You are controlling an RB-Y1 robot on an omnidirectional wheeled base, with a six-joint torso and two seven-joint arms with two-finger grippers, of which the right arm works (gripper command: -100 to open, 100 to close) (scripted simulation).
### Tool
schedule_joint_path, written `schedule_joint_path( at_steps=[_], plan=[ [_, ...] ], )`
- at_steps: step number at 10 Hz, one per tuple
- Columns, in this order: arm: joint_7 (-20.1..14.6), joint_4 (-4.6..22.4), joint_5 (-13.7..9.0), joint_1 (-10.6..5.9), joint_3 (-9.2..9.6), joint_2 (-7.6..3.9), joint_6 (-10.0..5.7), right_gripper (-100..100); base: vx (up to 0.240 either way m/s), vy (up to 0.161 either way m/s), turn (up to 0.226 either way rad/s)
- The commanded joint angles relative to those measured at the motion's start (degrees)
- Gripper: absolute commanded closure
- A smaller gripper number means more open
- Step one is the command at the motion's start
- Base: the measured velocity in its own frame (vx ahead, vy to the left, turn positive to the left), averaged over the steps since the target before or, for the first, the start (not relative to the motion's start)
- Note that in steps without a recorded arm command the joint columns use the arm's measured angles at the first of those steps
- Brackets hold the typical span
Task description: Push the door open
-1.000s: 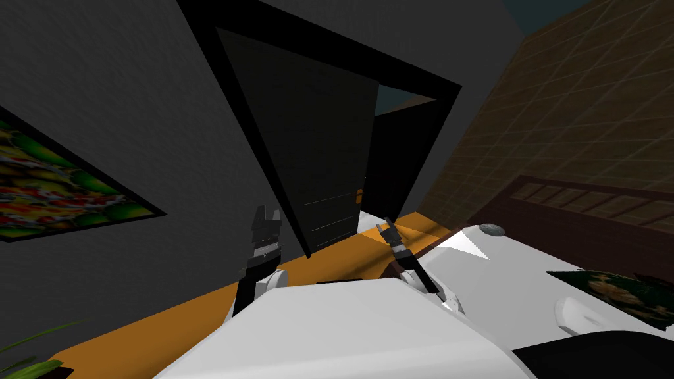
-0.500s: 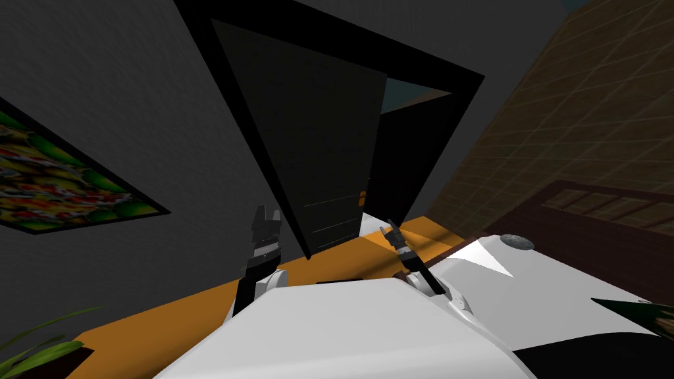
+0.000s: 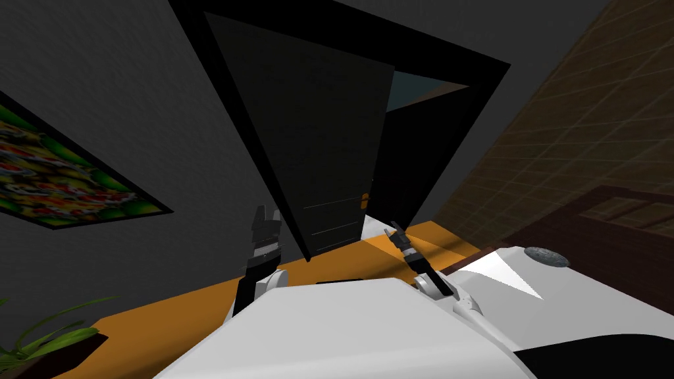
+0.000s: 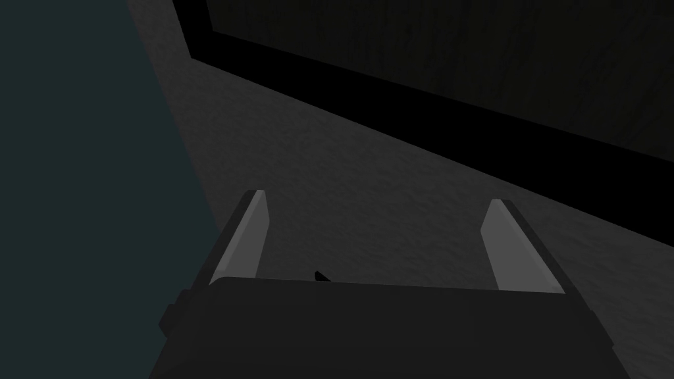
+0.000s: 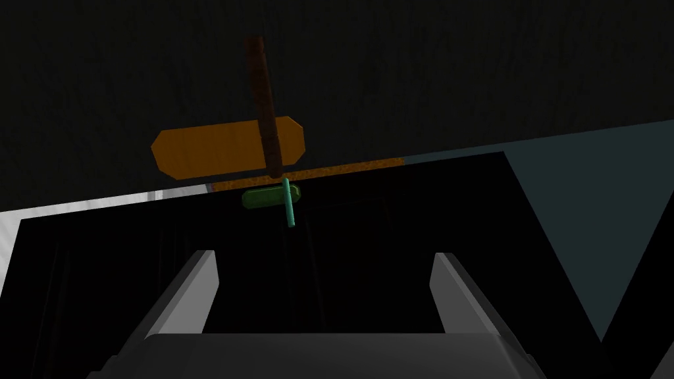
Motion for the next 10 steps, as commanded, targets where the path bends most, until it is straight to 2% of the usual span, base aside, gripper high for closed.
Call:
schedule_joint_path(
  at_steps=[1, 10],
  plan=[
    [-0.7, 2.6, -0.4, -0.69, 0.49, -0.97, -0.99, -100, 0.084, -0.055, 0.067],
    [-3.6, 12.3, -2.5, -2.84, 2.13, -6.51, -3.95, -100, 0.077, -0.061, 0.079]
  ],
)
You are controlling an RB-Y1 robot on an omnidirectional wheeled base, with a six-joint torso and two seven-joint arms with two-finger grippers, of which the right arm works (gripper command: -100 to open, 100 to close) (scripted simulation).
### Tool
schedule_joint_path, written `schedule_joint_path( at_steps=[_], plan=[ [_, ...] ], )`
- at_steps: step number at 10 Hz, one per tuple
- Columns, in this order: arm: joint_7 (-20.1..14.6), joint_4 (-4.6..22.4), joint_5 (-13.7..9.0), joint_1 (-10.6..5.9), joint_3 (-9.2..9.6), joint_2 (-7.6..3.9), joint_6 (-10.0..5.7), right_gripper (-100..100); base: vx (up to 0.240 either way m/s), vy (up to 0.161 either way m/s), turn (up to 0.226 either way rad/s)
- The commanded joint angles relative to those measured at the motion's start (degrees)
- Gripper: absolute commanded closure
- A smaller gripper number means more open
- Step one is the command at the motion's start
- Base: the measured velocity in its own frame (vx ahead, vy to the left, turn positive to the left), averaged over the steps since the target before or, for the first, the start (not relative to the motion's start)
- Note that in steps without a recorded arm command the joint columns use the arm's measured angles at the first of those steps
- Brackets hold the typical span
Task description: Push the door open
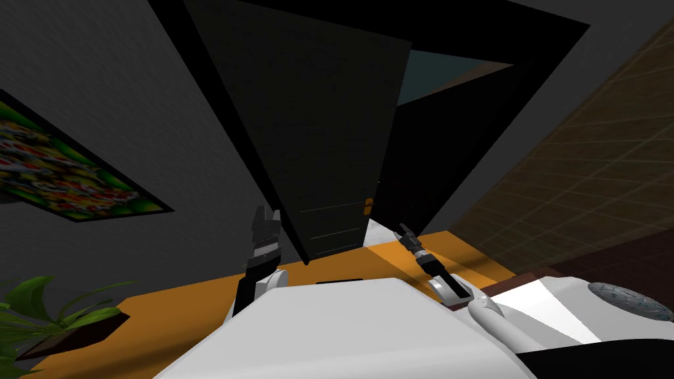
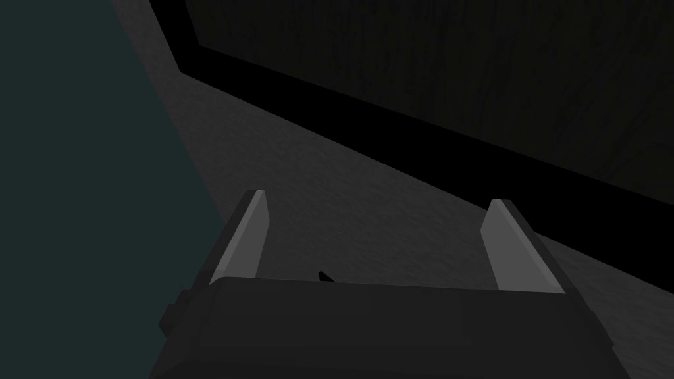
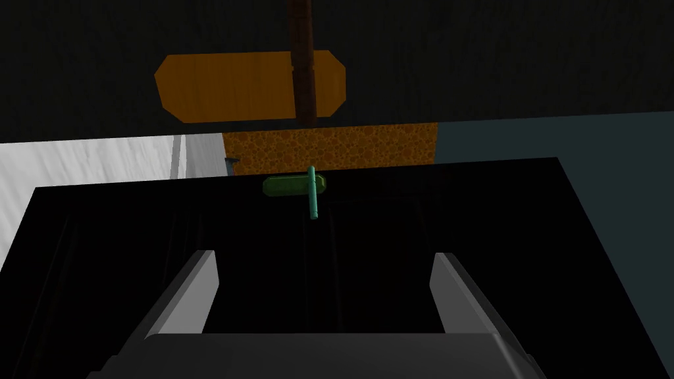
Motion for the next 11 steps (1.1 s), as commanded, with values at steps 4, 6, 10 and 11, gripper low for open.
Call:
schedule_joint_path(
  at_steps=[4, 6, 10, 11],
  plan=[
    [-1.5, 5.0, -1.3, -0.85, 0.81, -3.09, -1.55, -100, 0.098, -0.088, 0.085],
    [-2.0, 6.6, -1.6, -1.22, 1.1, -4.04, -2.06, -100, 0.081, -0.079, 0.06],
    [-2.8, 9.3, -2.2, -1.8, 1.54, -5.52, -2.85, -100, 0.026, -0.024, 0.014],
    [-2.7, 8.8, -2.1, -1.73, 1.45, -5.36, -2.63, -100, 0.0, 0.0, 0.0]
  ],
)
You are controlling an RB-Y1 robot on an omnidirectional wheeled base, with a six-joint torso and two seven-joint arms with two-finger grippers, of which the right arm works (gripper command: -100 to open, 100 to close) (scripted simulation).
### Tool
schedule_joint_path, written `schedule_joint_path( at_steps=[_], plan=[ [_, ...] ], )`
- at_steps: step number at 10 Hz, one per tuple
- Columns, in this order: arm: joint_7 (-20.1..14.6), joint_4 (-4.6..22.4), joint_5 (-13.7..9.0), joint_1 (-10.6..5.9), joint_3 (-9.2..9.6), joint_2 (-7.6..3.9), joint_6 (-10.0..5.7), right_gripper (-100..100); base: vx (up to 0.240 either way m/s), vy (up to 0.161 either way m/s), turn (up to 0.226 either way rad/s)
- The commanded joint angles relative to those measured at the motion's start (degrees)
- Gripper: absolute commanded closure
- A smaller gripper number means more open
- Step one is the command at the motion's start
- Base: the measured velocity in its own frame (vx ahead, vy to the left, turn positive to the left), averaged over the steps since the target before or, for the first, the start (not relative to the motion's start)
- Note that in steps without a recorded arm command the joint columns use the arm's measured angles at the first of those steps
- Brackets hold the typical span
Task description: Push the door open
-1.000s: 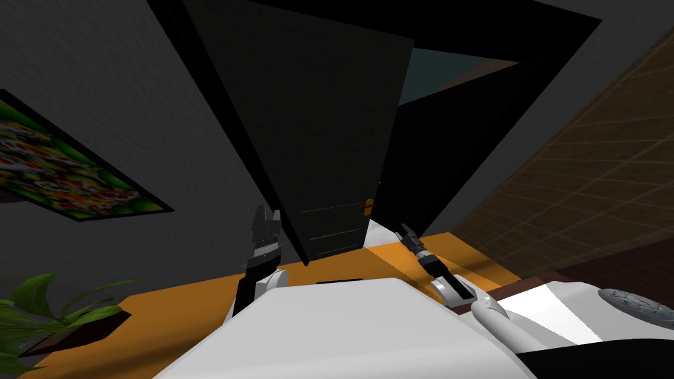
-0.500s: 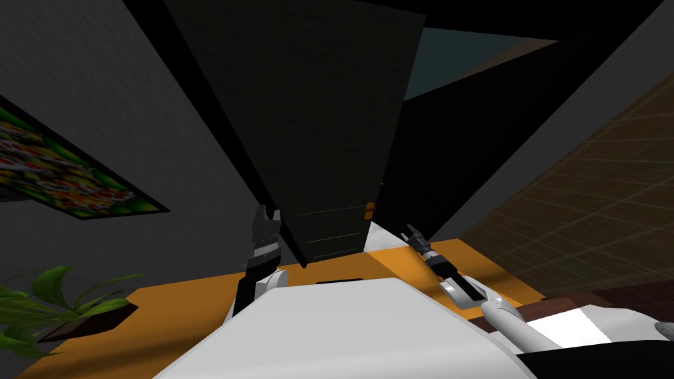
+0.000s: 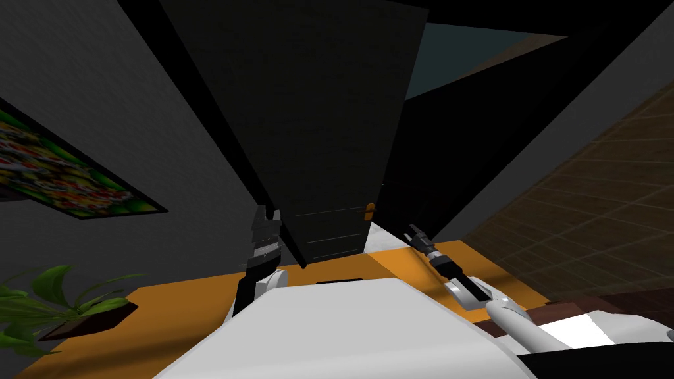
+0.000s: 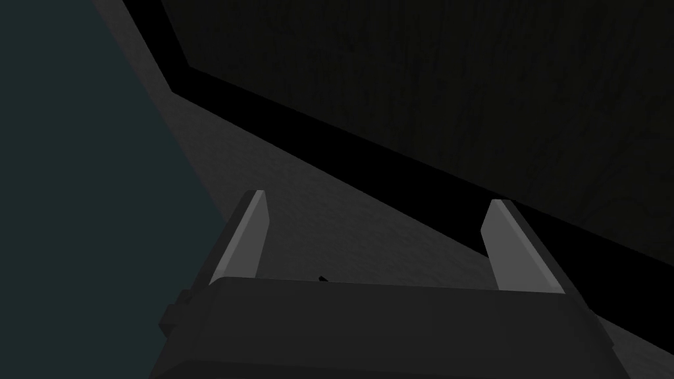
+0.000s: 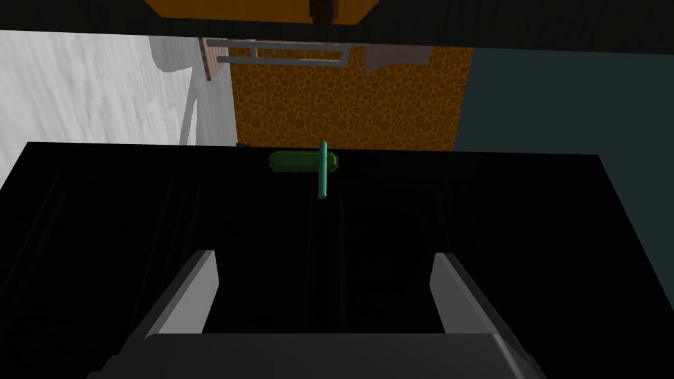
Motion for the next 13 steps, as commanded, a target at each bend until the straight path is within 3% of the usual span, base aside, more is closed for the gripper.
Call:
schedule_joint_path(
  at_steps=[1, 7, 13],
  plan=[
    [0.4, 1.4, -0.1, 0.57, -1.61, -1.07, 0.41, -100, 0.027, 0.049, 0.11],
    [1.7, 5.2, 0.0, 1.94, -6.1, -3.76, 1.54, -100, 0.064, 0.053, 0.096],
    [3.9, 10.2, 0.4, 3.31, -12.46, -6.84, 3.18, -100, 0.076, 0.002, 0.164]
  ],
)
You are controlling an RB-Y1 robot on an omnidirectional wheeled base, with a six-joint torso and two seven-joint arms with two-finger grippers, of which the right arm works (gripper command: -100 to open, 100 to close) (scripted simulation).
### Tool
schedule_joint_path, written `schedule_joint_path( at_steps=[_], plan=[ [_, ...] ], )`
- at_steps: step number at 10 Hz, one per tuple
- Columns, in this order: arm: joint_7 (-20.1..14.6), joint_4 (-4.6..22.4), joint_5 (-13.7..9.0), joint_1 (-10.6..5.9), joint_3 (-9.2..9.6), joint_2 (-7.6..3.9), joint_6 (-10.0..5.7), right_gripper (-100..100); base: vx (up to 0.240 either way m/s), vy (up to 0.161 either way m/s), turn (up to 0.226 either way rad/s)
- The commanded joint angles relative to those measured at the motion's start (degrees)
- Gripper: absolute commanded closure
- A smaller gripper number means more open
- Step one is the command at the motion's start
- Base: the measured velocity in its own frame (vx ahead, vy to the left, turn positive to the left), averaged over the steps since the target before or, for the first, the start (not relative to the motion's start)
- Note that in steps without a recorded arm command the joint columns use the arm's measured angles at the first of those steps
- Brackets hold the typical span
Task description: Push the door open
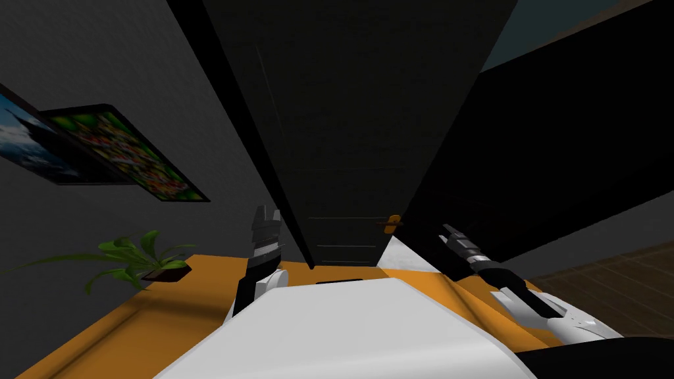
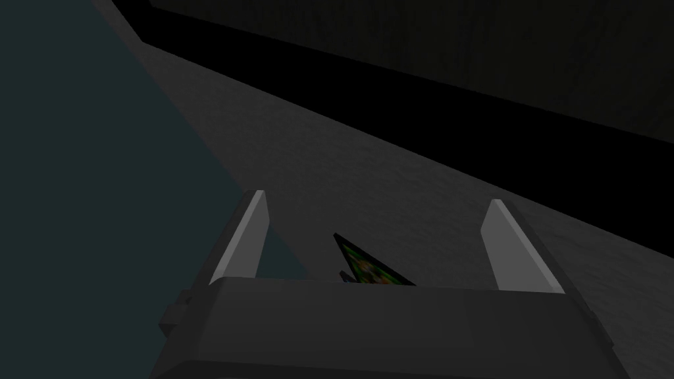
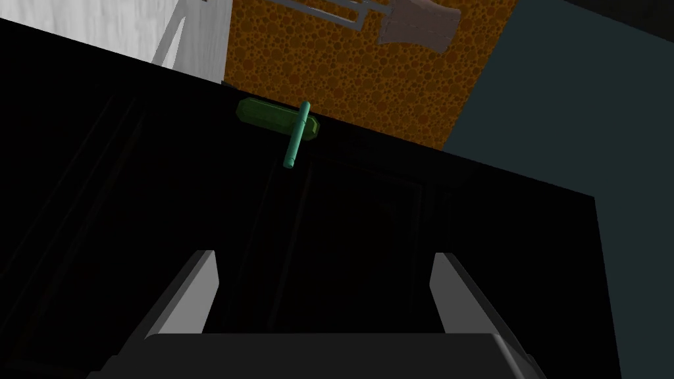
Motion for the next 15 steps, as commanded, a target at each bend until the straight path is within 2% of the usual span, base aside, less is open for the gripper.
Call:
schedule_joint_path(
  at_steps=[1, 2, 4, 15],
  plan=[
    [1.1, 0.4, 0.0, 0.59, -1.79, -0.38, 0.73, -100, 0.081, -0.017, 0.151],
    [1.6, 1.4, 0.1, 0.81, -2.99, -0.92, 1.04, -100, 0.063, -0.008, 0.086],
    [2.1, 2.2, 0.4, 0.84, -4.24, -1.21, 1.37, -100, 0.04, 0.008, 0.054],
    [2.4, 2.8, 0.5, 0.86, -5.07, -1.4, 1.59, -100, -0.001, 0.003, 0.011]
  ],
)
